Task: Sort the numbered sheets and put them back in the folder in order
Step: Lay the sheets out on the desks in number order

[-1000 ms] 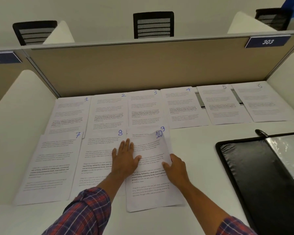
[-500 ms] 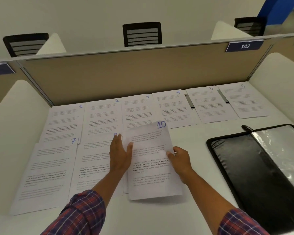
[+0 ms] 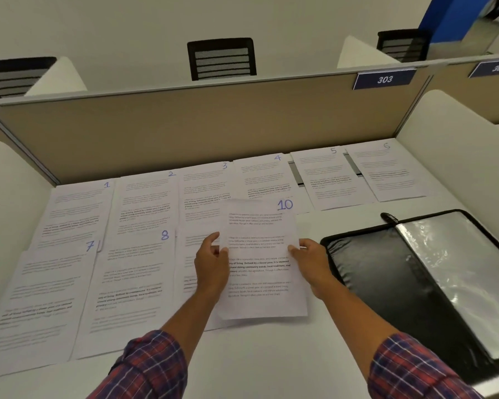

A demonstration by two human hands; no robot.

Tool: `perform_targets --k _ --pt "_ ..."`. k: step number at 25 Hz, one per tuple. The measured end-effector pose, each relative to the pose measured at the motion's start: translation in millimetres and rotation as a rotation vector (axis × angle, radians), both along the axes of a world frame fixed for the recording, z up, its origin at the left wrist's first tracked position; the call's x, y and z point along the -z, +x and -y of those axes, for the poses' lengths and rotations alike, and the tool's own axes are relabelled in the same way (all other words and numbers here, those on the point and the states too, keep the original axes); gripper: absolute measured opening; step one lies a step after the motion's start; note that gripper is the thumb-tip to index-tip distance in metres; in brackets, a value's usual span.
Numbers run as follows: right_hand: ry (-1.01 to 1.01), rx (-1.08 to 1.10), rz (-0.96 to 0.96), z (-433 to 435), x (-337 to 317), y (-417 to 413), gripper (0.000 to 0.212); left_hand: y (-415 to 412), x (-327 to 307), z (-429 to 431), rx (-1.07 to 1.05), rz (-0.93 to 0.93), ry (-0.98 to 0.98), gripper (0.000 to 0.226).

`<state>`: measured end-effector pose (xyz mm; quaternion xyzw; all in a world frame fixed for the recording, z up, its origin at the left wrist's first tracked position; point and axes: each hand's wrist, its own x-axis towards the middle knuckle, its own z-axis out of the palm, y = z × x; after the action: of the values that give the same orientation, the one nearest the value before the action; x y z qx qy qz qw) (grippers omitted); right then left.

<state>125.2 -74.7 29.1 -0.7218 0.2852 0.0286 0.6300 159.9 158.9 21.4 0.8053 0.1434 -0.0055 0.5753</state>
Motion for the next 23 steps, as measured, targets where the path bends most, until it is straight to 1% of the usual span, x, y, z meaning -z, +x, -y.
perform_targets --k 2,4,6,8,11,13,15,17,20,23 --pt "-0.042 -0.032 -0.027 25.1 3.8 8.4 0.023 -0.1 0.4 22.2 -0.034 -0.005 0.013 0.042" --pt "-0.096 -0.091 -0.041 51.1 5.3 17.0 0.03 1.3 2.7 44.7 -0.055 -0.01 0.044 0.04" --pt "-0.227 -0.182 -0.037 75.6 6.9 24.6 0.034 3.9 6.0 62.6 -0.033 -0.013 0.103 0.041" --pt "-0.419 -0.269 -0.03 100.6 10.7 31.9 0.037 6.3 11.1 77.3 0.007 -0.029 0.159 0.046" --pt "-0.849 -0.469 -0.041 135.5 17.6 41.8 0.037 8.0 22.3 95.3 -0.001 -0.086 0.204 0.056" --pt "-1.018 -0.616 -0.081 153.2 19.5 47.5 0.036 4.6 28.0 102.8 -0.015 -0.107 0.235 0.059" --pt "-1.086 -0.757 -0.118 166.0 19.8 51.2 0.037 -0.5 30.8 109.1 -0.001 -0.101 0.304 0.062" --pt "-1.096 -0.865 -0.132 174.8 20.4 52.9 0.043 -5.5 30.6 114.8 0.042 -0.1 0.398 0.065" --pt "-1.081 -0.945 -0.096 181.1 19.6 57.3 0.052 -8.8 25.3 122.9 0.114 -0.155 0.598 0.072" --pt "-1.062 -1.0 -0.073 183.9 17.7 67.0 0.052 -11.3 24.5 125.0 0.231 -0.196 0.775 0.083"
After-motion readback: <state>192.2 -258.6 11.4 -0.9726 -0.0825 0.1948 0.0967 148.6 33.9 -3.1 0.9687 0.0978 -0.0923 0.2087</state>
